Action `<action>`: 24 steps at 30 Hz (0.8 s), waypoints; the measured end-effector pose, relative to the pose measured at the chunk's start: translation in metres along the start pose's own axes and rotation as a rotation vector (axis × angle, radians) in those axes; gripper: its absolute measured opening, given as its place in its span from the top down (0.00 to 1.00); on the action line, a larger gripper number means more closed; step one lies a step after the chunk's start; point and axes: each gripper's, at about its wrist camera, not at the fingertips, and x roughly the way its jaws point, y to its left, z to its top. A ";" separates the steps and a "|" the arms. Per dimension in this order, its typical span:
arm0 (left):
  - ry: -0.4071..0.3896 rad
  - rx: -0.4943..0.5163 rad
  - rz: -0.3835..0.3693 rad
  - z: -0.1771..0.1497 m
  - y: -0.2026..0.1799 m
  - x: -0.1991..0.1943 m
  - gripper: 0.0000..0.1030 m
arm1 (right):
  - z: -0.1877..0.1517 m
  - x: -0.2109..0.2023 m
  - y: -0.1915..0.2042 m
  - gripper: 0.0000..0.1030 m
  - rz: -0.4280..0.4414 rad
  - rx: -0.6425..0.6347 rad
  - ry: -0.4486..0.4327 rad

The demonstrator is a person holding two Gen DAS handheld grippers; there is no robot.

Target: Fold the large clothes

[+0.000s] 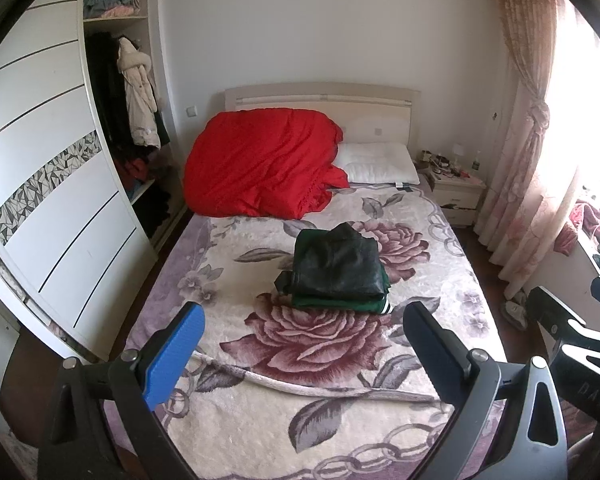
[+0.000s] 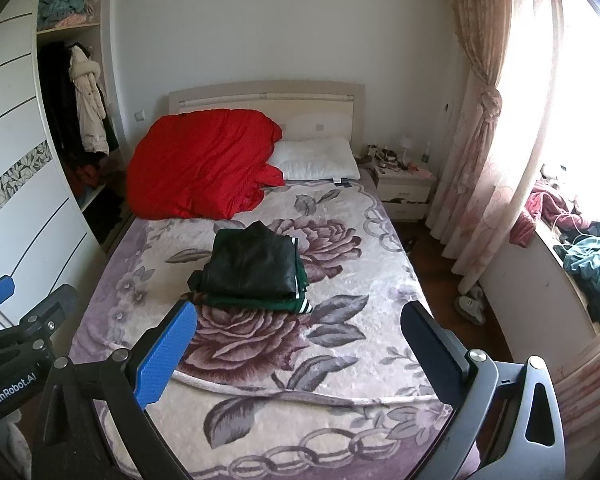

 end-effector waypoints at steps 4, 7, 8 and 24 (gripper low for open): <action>-0.002 -0.001 0.001 -0.001 -0.001 0.000 0.01 | 0.000 0.000 0.000 0.00 -0.001 0.001 -0.003; -0.006 0.001 -0.001 0.003 0.002 -0.001 0.01 | -0.002 -0.001 0.000 0.00 -0.003 0.002 -0.002; -0.008 0.002 -0.001 0.004 0.003 -0.001 0.01 | -0.002 0.000 0.000 0.00 -0.003 0.002 -0.002; -0.013 0.004 0.001 0.005 0.005 -0.001 0.01 | -0.002 0.000 0.000 0.00 -0.004 0.001 -0.005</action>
